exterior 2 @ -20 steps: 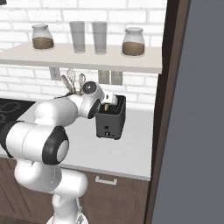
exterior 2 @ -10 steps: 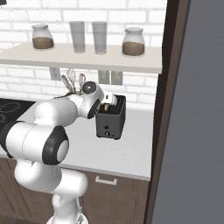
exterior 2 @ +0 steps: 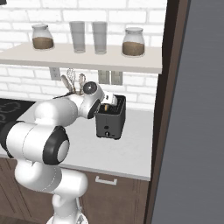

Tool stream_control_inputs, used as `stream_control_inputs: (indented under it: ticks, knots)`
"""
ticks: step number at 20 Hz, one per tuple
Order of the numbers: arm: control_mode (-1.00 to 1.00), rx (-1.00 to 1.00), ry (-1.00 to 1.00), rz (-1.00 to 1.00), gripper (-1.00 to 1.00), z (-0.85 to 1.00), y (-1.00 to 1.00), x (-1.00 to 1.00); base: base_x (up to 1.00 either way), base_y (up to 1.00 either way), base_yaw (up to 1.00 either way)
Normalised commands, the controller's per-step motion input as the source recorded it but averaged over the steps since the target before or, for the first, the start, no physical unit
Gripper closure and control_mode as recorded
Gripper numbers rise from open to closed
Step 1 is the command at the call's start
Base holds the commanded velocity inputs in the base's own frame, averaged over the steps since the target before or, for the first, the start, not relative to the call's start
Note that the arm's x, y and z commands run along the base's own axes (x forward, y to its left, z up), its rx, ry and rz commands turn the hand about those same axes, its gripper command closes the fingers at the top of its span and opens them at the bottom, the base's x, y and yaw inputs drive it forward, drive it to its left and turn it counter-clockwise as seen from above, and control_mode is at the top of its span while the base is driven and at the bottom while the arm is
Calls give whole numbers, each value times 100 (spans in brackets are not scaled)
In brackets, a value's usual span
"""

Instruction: Start the toaster. Once the lever pops up, take the bread to the plate on the dining counter.

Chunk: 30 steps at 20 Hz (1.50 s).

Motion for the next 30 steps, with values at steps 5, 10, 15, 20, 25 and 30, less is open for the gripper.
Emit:
stream_control_inputs:
  ticks: [5, 10, 15, 20, 25, 30]
  knots:
    - [-100, 0, 0, 0, -100, 0, 0, 0, 0, 0, 0]
    - [-100, 0, 0, 0, -100, 0, 0, 0, 0, 0, 0]
    - [-100, 0, 0, 0, -100, 0, 0, 0, 0, 0, 0]
    - [-100, 0, 0, 0, -100, 0, 0, 0, 0, 0, 0]
    - [-100, 0, 0, 0, -100, 0, 0, 0, 0, 0, 0]
    - [-100, 0, 0, 0, -100, 0, 0, 0, 0, 0, 0]
